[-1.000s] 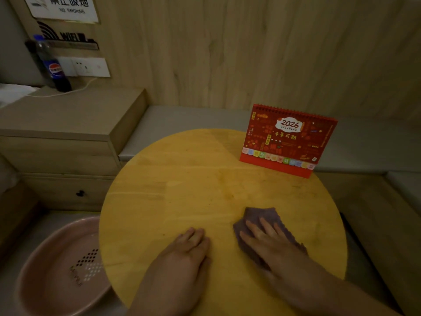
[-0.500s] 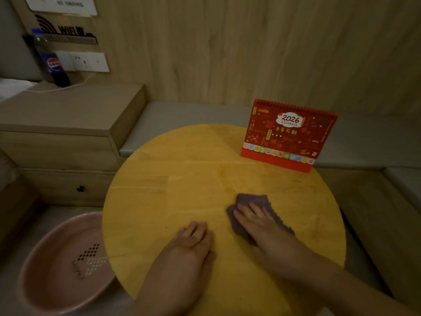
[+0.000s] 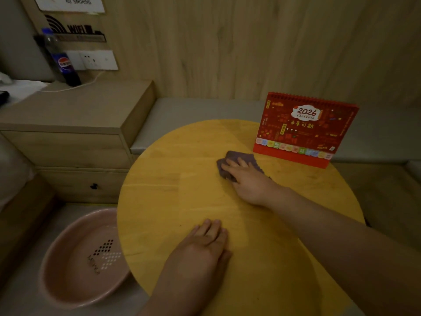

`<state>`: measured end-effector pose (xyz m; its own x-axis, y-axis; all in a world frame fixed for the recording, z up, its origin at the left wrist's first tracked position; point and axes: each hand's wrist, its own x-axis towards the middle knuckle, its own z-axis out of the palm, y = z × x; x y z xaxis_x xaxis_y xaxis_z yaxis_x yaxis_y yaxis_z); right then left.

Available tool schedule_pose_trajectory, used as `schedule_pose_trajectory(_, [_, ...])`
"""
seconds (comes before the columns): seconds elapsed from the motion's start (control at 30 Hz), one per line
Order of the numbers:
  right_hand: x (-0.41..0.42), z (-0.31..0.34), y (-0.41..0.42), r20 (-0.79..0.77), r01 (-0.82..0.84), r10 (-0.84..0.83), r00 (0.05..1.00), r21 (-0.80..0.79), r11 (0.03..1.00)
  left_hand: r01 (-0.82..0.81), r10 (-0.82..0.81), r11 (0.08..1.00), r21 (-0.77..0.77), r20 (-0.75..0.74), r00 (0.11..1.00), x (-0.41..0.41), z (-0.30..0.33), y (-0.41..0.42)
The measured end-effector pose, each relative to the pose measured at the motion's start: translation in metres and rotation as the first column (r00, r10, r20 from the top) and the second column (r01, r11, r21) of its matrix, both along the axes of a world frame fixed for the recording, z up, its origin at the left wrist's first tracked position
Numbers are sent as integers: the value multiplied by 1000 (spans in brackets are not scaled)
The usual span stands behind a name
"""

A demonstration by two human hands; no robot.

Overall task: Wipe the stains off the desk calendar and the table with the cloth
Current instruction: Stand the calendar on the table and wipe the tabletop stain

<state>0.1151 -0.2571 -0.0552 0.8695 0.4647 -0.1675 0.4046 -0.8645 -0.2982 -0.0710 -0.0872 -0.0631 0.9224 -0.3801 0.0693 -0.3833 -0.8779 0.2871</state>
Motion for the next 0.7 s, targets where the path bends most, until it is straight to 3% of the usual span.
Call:
schedule_pose_trajectory(0.13, [-53, 5, -19, -33, -37, 37, 999, 4, 999, 10, -10, 999, -34, 22, 1000, 0, -5, -1])
schedule_pose_trajectory(0.33, [-150, -1, -76, -131, -89, 81, 988, -58, 994, -6, 1, 997, 78, 57, 998, -2, -3, 1])
schedule_pose_trajectory(0.37, [-163, -5, -85, -82, -130, 122, 989, -97, 987, -9, 4, 996, 90, 54, 999, -1, -2, 1])
schedule_pose_trajectory(0.43, [-185, -19, -102, 243, -146, 199, 949, -220, 965, -16, 8, 993, 115, 72, 997, 0, 0, -1])
schedule_pose_trajectory(0.53, [-203, -44, -117, 409, -47, 199, 891, -352, 935, -33, 21, 992, 121, 102, 995, 1, -2, -2])
schedule_pose_trajectory(0.6, [-204, -57, -118, 437, -47, 215, 873, -364, 930, -27, 13, 992, 122, 111, 994, 1, -3, -3])
schedule_pose_trajectory(0.7, [-197, -60, -119, 289, -114, 205, 935, -302, 947, -18, 4, 993, 119, 113, 994, 2, -4, -2])
